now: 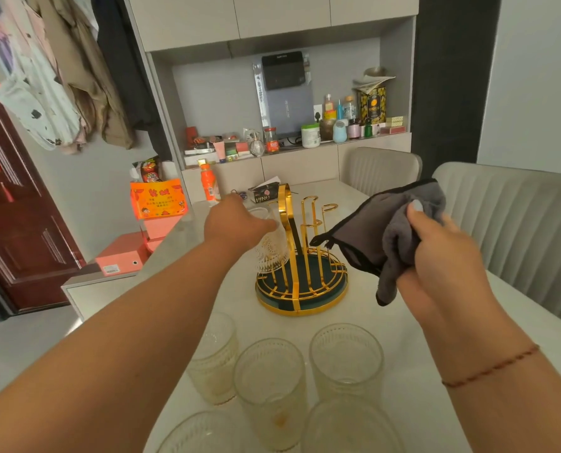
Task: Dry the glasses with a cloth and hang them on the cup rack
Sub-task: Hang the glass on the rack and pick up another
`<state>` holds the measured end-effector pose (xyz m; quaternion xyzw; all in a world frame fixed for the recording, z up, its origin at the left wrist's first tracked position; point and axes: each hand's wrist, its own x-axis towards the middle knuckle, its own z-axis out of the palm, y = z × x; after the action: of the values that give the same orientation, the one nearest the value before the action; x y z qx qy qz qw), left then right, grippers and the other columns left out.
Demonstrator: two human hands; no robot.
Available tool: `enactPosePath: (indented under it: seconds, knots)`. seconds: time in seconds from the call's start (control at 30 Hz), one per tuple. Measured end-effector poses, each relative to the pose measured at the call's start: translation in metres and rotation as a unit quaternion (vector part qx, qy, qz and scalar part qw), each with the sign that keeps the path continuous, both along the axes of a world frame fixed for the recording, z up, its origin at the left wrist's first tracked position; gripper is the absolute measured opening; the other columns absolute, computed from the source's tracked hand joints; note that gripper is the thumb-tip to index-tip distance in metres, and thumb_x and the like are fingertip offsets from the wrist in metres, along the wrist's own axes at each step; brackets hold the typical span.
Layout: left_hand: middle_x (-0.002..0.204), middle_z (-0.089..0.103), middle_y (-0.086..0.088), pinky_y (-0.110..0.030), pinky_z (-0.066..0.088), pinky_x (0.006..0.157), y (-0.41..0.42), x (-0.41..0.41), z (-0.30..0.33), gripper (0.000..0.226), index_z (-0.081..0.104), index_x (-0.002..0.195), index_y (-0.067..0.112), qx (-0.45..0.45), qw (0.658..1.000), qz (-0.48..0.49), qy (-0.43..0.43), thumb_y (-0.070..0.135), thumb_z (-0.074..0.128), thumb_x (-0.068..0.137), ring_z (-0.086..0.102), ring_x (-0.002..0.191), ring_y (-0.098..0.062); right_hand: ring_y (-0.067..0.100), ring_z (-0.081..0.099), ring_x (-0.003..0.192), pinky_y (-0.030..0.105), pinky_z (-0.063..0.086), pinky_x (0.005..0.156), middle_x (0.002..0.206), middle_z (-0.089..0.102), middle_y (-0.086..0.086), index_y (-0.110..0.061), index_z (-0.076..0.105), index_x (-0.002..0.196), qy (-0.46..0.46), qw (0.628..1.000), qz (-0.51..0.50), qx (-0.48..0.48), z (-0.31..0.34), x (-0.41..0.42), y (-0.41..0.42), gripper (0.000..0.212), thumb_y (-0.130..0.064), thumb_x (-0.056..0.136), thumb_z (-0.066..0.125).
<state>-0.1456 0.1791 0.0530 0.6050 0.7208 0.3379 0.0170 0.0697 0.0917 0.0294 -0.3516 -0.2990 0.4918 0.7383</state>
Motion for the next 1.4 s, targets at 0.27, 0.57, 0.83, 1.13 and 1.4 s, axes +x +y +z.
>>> enactPosePath:
  seconds: [0.27,0.57,0.83,1.13,1.4]
  knots:
    - [0.121,0.062,-0.010,-0.030,0.044,0.072,0.008,0.002,-0.020,0.096,0.032,0.145,0.005,-0.026,1.000,0.009,0.005,0.054,0.077,0.075,0.058,0.114,-0.028,0.012,0.059,0.085,0.026,0.047,0.065,0.092,0.059,0.001,-0.025,0.053,0.099,-0.007,1.000,-0.008,-0.006,0.002,0.000,0.000,0.006,-0.029,0.099,0.048]
    - [0.142,0.051,-0.012,-0.042,0.052,0.093,-0.019,-0.010,-0.010,0.107,0.034,0.146,0.010,-0.041,0.999,-0.013,0.013,0.070,0.073,0.066,0.053,0.125,-0.031,0.014,0.059,0.084,0.027,0.050,0.065,0.090,0.058,0.003,-0.018,0.051,0.113,0.001,1.000,0.017,-0.013,0.002,-0.004,-0.006,0.017,-0.027,0.099,0.047]
    - [0.132,0.058,-0.004,-0.035,0.054,0.084,-0.098,0.011,-0.004,0.077,0.043,0.140,0.017,-0.058,0.992,-0.112,0.015,0.064,0.062,0.081,0.061,0.101,-0.020,0.012,0.056,0.074,0.023,0.047,0.053,0.079,0.054,0.000,-0.018,0.052,0.111,0.035,0.999,0.023,-0.030,-0.006,0.004,-0.028,0.019,-0.032,0.098,0.049]
    - [0.110,0.062,0.010,-0.030,0.053,0.083,-0.182,0.034,-0.011,0.070,0.046,0.134,0.023,-0.092,0.981,-0.169,-0.001,0.067,0.058,0.081,0.060,0.095,-0.007,0.011,0.059,0.086,0.017,0.051,0.054,0.107,0.056,0.004,-0.008,0.042,0.139,0.035,0.999,0.009,-0.028,-0.022,0.022,-0.080,0.046,-0.031,0.099,0.046]
    - [0.131,0.055,0.009,-0.033,0.049,0.096,-0.255,0.063,-0.059,0.082,0.038,0.142,0.030,-0.059,0.985,-0.162,0.024,0.071,0.062,0.075,0.054,0.116,-0.009,0.009,0.060,0.079,0.021,0.053,0.064,0.088,0.058,-0.001,-0.019,0.053,0.108,0.078,0.997,-0.004,-0.024,-0.048,0.025,-0.141,0.014,-0.028,0.099,0.047]
